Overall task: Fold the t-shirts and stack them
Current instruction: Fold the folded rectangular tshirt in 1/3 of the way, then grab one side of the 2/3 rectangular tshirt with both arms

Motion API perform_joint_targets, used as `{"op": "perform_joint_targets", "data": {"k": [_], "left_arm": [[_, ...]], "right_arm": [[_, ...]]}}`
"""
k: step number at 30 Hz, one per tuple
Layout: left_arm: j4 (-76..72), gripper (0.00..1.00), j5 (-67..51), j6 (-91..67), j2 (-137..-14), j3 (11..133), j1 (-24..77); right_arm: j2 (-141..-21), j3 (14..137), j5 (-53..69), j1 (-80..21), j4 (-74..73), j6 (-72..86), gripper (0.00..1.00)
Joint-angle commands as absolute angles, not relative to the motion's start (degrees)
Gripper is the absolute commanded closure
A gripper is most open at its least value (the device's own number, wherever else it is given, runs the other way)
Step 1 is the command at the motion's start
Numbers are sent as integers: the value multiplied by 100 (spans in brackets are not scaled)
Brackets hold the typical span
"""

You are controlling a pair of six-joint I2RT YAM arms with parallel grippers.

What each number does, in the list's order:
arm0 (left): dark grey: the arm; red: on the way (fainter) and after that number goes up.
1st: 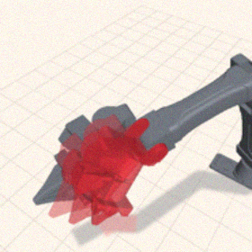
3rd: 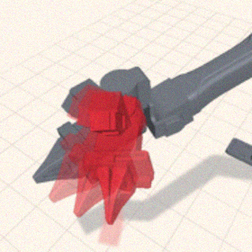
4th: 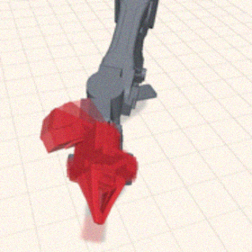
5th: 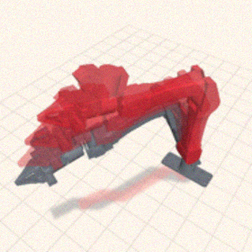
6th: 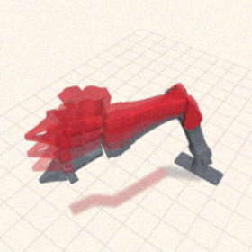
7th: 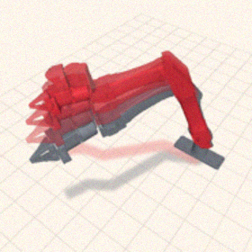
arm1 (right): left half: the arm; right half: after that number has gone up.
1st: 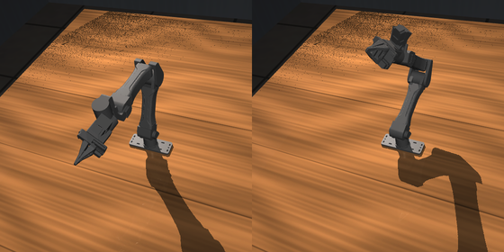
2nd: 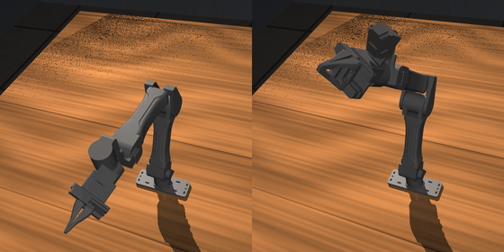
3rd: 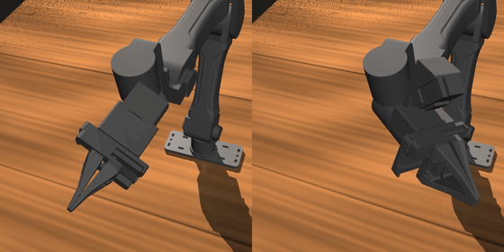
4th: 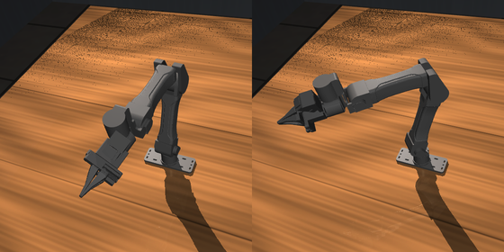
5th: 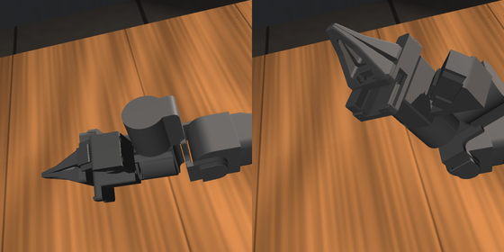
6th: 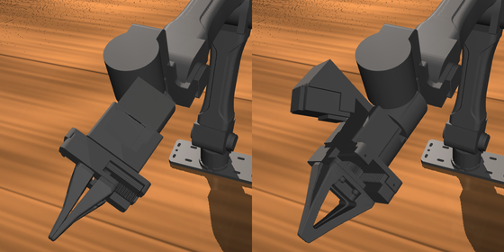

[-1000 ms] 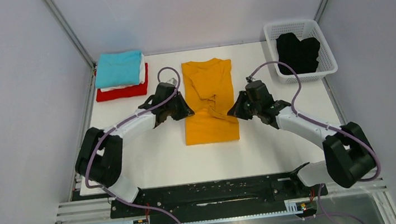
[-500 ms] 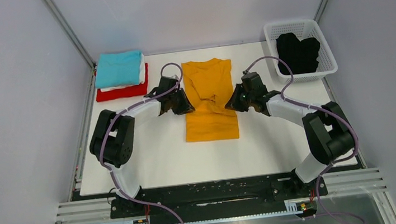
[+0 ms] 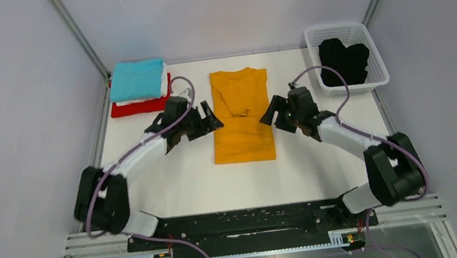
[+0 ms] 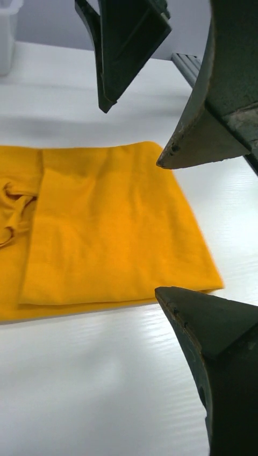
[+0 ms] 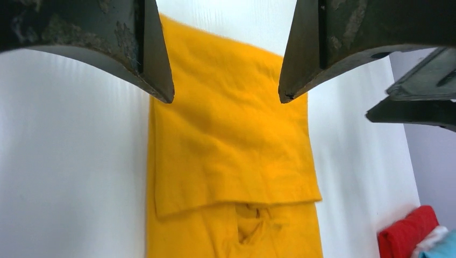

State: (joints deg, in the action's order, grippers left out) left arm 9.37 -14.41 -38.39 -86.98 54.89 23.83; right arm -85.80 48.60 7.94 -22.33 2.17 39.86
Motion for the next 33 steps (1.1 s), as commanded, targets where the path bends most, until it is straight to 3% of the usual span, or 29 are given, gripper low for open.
{"op": "perform_joint_targets", "data": {"k": [1, 6, 12, 19, 27, 31, 33], "left_arm": [[887, 19, -1403, -3855, -7627, 4527, 2502], [988, 19, -1199, -4071, -7157, 3692, 2830], [446, 29, -1279, -4355, -7902, 3479, 2977], [362, 52, -1293, -4450, -8753, 3723, 3272], [474, 87, -1077, -4456, -9083, 3834, 3274], [527, 100, -991, -4430, -9118, 3833, 3273], [524, 100, -952, -4423, -9136, 3831, 3278]], "right_arm": [[-7619, 3961, 765, -2215, 170, 4016, 21], [-6890, 2944, 973, -2223, 133, 4256, 21], [-7034, 2649, 1195, -2284, 267, 4329, 28], [-7703, 2716, 1304, -2440, 566, 4448, 46], [-8191, 2808, 1372, -2534, 558, 4487, 63], [-8258, 2840, 1039, -2558, 368, 4422, 75], [-8309, 2887, 900, -2558, 287, 4386, 85]]}}
